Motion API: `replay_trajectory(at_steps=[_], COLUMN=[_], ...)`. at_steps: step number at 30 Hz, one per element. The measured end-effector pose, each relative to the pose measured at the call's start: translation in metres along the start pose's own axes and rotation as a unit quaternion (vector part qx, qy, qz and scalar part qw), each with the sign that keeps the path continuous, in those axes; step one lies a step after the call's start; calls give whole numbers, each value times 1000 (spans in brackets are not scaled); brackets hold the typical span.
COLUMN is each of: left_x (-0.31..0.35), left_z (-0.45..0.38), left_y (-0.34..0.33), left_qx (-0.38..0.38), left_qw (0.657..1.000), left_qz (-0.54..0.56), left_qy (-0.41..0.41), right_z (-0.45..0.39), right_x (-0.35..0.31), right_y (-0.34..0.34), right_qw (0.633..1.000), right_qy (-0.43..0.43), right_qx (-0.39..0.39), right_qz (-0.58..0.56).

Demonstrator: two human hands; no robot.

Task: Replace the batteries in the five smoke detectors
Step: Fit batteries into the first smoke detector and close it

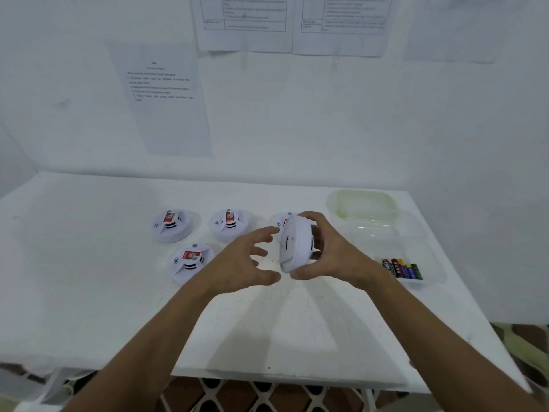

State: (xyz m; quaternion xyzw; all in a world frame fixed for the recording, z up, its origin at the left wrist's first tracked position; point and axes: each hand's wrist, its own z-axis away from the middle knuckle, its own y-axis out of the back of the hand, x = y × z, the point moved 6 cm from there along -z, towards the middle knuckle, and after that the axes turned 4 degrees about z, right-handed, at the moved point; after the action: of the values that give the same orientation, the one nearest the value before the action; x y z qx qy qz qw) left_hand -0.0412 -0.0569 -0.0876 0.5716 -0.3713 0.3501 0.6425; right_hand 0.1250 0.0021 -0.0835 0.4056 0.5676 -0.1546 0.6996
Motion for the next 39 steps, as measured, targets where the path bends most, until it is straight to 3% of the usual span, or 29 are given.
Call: replay_trajectory(at_steps=[6, 16, 31, 39], left_x=[18, 20, 37, 37], left_z=[8, 8, -3, -6], left_y=[0, 13, 16, 8], left_qx=[-45, -33, -23, 29], left_qw=[990, 997, 997, 997], left_qz=[131, 69, 57, 50], left_qy=[-12, -9, -50, -59], right_z=[8, 11, 17, 14], right_x=[-4, -8, -14, -12], right_y=[1, 6, 9, 10], right_qw=[996, 997, 997, 996], right_qy=[16, 30, 67, 79], right_qx=[-30, -33, -32, 37], right_qz=[-85, 56, -35, -9])
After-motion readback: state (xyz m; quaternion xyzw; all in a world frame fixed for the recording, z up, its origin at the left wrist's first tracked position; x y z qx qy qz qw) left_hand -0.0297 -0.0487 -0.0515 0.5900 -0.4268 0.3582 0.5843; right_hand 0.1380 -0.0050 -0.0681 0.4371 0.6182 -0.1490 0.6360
